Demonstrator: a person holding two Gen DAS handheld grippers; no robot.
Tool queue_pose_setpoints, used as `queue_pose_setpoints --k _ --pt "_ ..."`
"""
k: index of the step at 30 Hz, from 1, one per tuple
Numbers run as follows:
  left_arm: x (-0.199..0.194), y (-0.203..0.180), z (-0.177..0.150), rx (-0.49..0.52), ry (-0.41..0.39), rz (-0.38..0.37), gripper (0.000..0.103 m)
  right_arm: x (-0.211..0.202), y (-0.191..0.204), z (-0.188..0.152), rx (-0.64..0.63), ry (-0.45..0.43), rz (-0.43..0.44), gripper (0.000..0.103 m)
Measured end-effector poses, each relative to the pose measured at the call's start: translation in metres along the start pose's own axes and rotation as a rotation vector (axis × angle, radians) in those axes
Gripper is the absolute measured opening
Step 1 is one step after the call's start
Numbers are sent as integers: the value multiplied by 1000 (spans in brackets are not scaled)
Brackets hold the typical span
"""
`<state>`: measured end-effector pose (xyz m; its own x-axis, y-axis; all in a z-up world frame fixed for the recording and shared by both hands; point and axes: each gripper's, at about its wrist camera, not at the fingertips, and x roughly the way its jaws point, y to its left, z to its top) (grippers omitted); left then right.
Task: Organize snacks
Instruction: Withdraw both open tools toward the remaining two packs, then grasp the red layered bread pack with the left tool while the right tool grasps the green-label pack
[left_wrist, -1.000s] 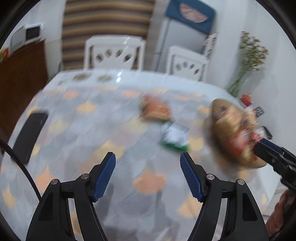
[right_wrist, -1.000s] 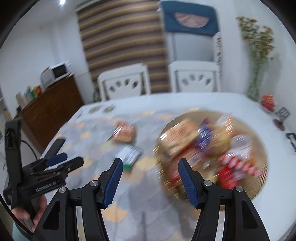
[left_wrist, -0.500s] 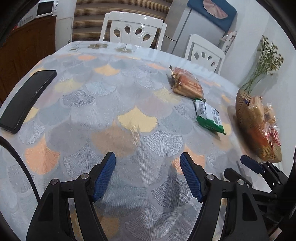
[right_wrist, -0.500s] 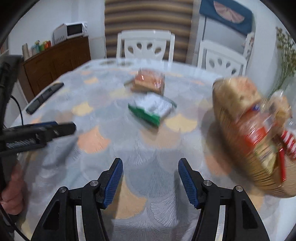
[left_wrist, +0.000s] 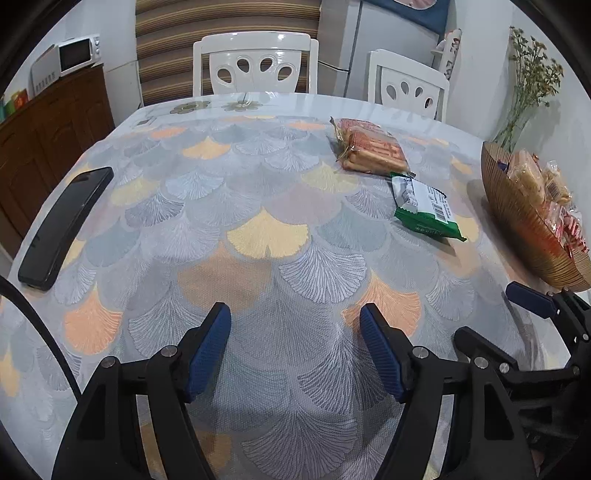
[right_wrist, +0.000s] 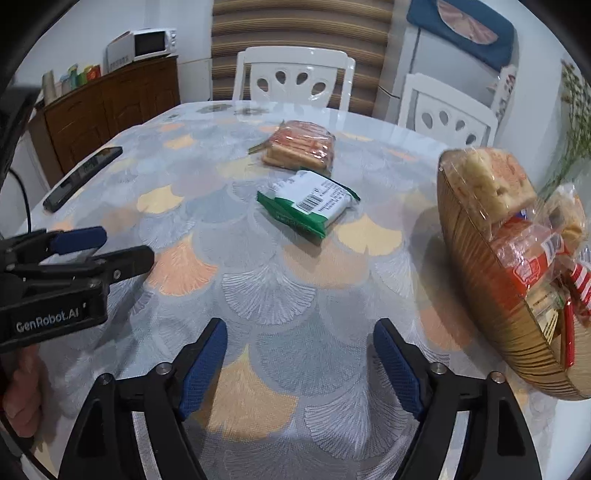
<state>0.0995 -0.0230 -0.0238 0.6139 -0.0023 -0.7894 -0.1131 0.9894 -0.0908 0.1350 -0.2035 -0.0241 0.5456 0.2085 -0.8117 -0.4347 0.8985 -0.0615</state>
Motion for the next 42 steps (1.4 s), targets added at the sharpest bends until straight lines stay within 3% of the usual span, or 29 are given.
queue_pose_setpoints --k 4,8,11,18,22,26,29,34,37,42 --pt "2 -5 1 32 15 27 73 4 -13 8 100 54 55 81" --pt "4 -5 13 52 56 12 73 7 -33 34 343 73 230 81" --pt "-3 7 33 11 41 -16 73 13 -35 52 427 55 225 81" --pt "5 28 90 -68 13 -50 73 40 -15 79 448 11 157 79" --pt "25 3 112 -8 11 -82 73 49 -13 77 402 -8 78 57" --pt "48 -25 128 24 22 -134 73 42 -29 64 396 -14 99 40" --pt "64 -48 136 54 33 -150 73 34 -43 50 412 -39 76 40" --pt "90 -88 145 132 46 -119 73 33 -52 46 442 -56 134 40" --pt "97 -93 149 146 29 -86 73 34 -54 47 448 -61 151 40" --pt "94 -88 146 150 -8 -94 59 33 -54 45 458 -66 159 40"
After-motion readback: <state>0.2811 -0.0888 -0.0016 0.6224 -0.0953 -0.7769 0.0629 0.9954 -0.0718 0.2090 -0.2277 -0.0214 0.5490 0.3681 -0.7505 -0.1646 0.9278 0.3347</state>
